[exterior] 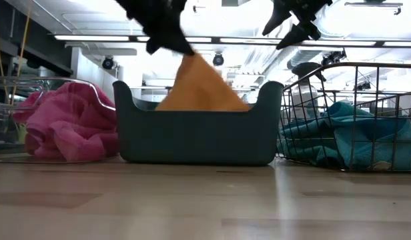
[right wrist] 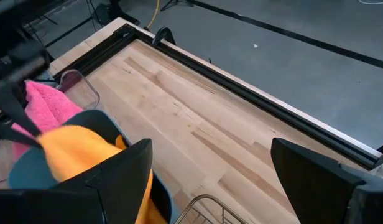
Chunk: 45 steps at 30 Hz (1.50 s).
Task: Sort microfiber towel by color & place in baskets
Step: Put the yellow microfiber cloth into the blue bin
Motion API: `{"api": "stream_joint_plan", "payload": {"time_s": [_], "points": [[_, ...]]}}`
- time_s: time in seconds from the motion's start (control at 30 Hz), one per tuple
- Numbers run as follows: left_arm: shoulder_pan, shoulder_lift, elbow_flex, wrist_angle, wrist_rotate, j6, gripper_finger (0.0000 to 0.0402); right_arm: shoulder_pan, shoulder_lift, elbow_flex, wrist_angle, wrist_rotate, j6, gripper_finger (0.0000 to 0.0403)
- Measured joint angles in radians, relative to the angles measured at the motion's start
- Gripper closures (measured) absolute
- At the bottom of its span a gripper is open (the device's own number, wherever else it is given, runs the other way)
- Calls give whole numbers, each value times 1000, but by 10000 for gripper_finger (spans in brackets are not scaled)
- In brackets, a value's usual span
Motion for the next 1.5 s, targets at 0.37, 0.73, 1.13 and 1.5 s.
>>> {"api": "stream_joint_plan", "payload": {"time_s": [0.37,0.73,1.13,1.5], "points": [[-123,-40,-52,-192,189,9,401,0,0,0,-4,45,2,78],[75,131,-50,53,209,98,401,0,0,0,-4,59,10,78],[88,374,-48,53,242,74,396,0,0,-2,-3,86,24,78],[89,297,122,-62,270,101,285,0,1,-2,-13,86,36,78]]}}
